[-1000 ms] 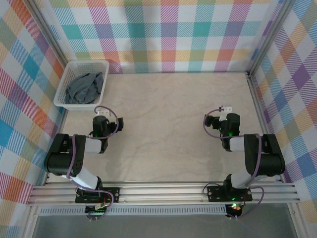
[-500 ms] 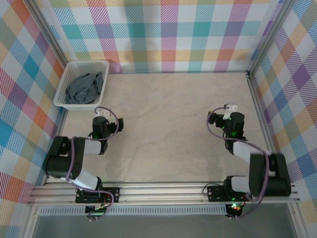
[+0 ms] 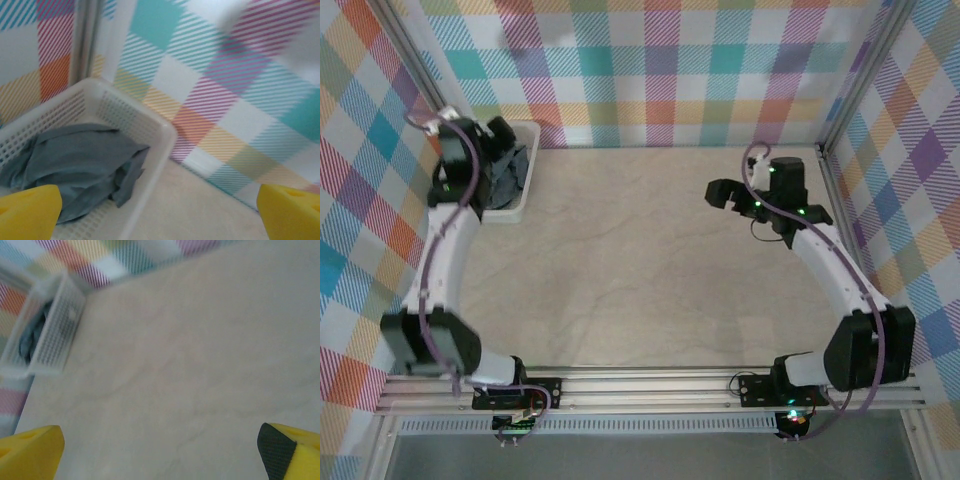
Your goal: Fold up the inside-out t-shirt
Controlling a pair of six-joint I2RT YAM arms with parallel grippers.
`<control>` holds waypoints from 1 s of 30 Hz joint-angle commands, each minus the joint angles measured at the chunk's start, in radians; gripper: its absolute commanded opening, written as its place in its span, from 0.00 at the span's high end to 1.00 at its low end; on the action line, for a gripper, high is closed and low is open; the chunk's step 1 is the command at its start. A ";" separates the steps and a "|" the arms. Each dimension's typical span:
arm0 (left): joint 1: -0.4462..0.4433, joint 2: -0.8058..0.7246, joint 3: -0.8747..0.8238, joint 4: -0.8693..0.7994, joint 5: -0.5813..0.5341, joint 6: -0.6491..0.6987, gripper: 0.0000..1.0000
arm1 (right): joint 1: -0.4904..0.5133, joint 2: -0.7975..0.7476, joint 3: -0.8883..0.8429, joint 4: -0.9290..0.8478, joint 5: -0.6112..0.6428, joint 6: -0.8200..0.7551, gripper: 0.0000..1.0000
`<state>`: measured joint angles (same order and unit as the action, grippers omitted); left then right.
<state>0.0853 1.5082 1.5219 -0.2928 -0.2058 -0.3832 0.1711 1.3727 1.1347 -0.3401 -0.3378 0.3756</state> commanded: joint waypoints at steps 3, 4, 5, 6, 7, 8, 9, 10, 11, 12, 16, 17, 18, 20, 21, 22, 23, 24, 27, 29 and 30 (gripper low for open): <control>0.112 0.461 0.409 -0.462 0.130 -0.070 0.00 | 0.019 0.010 0.008 -0.182 -0.090 0.014 0.00; 0.121 0.531 0.482 -0.487 0.139 -0.060 0.00 | 0.021 0.002 -0.003 -0.182 -0.091 0.013 0.00; 0.130 0.608 0.569 -0.511 0.154 -0.046 0.00 | 0.021 -0.008 -0.015 -0.187 -0.088 0.009 0.00; 0.136 0.679 0.644 -0.530 0.174 -0.031 0.00 | 0.021 -0.019 -0.028 -0.192 -0.088 0.001 0.00; 0.139 0.734 0.704 -0.546 0.190 -0.017 0.00 | 0.022 -0.030 -0.038 -0.197 -0.086 -0.004 0.00; 0.141 0.793 0.772 -0.565 0.208 -0.004 0.00 | 0.022 -0.041 -0.048 -0.202 -0.082 -0.008 0.00; 0.141 0.845 0.835 -0.581 0.241 0.010 0.00 | 0.021 -0.053 -0.055 -0.211 -0.081 -0.013 0.00; 0.143 0.878 0.884 -0.602 0.267 0.015 0.00 | 0.022 -0.062 -0.059 -0.218 -0.080 -0.017 0.00; 0.142 0.915 0.939 -0.628 0.287 0.020 0.11 | 0.021 -0.071 -0.059 -0.225 -0.077 -0.020 0.00; 0.145 0.928 0.976 -0.645 0.305 0.023 0.36 | 0.022 -0.078 -0.059 -0.232 -0.075 -0.021 0.00; 0.142 0.843 1.016 -0.667 0.350 0.013 1.00 | 0.022 -0.104 -0.040 -0.238 -0.071 -0.009 0.00; 0.139 0.787 1.015 -0.662 0.368 0.006 1.00 | 0.022 -0.110 -0.037 -0.228 -0.070 0.003 0.00; 0.134 0.727 1.015 -0.658 0.387 -0.004 1.00 | 0.022 -0.117 -0.036 -0.213 -0.070 0.018 0.00; 0.116 0.614 1.017 -0.647 0.440 -0.037 1.00 | 0.022 -0.128 -0.035 -0.177 -0.068 0.054 0.00; 0.098 0.550 1.016 -0.640 0.466 -0.054 1.00 | 0.021 -0.131 -0.033 -0.159 -0.066 0.071 0.00; 0.078 0.501 1.016 -0.636 0.486 -0.071 1.00 | 0.022 -0.133 -0.031 -0.146 -0.060 0.086 0.00; 0.052 0.453 1.016 -0.630 0.514 -0.091 1.00 | 0.022 -0.137 -0.027 -0.135 -0.048 0.099 0.00; 0.017 0.403 1.017 -0.622 0.543 -0.102 1.00 | 0.022 -0.141 -0.024 -0.129 -0.034 0.113 0.00; -0.093 0.301 1.016 -0.628 0.542 -0.108 1.00 | 0.022 -0.161 -0.018 -0.116 -0.001 0.132 0.00; -0.162 0.253 1.007 -0.632 0.527 -0.108 1.00 | 0.022 -0.182 -0.024 -0.113 0.020 0.143 0.00; -0.194 0.234 0.990 -0.627 0.521 -0.109 1.00 | 0.022 -0.194 -0.031 -0.111 0.031 0.147 0.00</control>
<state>-0.0483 1.7790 2.5233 -0.9112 0.2737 -0.4660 0.1867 1.2278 1.0824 -0.4877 -0.3458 0.4847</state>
